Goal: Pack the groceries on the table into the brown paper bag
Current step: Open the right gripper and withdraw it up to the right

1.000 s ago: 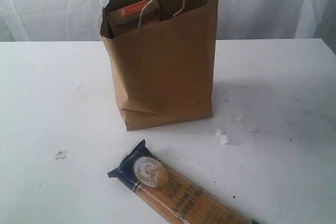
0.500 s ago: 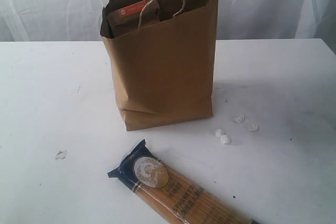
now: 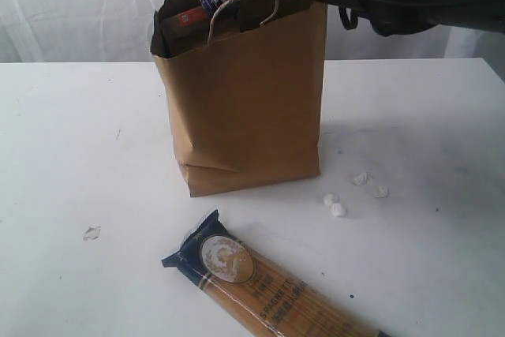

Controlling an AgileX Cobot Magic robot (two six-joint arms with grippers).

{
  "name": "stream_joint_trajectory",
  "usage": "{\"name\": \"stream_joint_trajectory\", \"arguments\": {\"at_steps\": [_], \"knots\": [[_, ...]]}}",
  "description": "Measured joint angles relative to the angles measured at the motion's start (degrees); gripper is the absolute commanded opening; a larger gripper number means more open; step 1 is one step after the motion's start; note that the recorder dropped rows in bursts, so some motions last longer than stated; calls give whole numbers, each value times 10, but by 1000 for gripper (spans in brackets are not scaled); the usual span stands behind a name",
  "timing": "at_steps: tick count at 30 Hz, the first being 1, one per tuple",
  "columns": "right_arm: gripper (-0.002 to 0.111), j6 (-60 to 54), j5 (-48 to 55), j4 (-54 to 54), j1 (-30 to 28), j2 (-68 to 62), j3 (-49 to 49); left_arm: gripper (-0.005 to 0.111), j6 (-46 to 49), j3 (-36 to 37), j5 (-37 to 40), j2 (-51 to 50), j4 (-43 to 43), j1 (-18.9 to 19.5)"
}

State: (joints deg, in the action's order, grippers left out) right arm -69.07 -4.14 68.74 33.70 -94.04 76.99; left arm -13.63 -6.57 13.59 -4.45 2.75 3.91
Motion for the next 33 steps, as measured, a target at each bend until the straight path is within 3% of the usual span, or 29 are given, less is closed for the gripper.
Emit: {"name": "stream_joint_trajectory", "arguments": {"at_steps": [4, 17, 18, 21, 25, 27, 30, 31, 33], "knots": [[54, -1, -3, 0, 0, 0, 1, 0, 0, 0, 0, 0, 0, 0], [54, -3, -14, 0, 0, 32, 5, 0, 2, 0, 0, 0, 0, 0], [52, -6, -15, 0, 0, 47, 5, 0, 2, 0, 0, 0, 0, 0], [31, -42, -16, 0, 0, 116, -22, 0, 2, 0, 0, 0, 0, 0], [9, -110, -89, 10, 0, 193, -157, 0, 2, 0, 0, 0, 0, 0], [4, -149, -156, 63, 0, 224, -228, 0, 2, 0, 0, 0, 0, 0], [1, -293, -246, 214, 0, 259, -294, 0, 2, 0, 0, 0, 0, 0], [1, -387, -298, 264, 0, 268, -326, 0, 2, 0, 0, 0, 0, 0], [1, -447, -354, 300, 0, 270, -381, 0, 2, 0, 0, 0, 0, 0]]}}
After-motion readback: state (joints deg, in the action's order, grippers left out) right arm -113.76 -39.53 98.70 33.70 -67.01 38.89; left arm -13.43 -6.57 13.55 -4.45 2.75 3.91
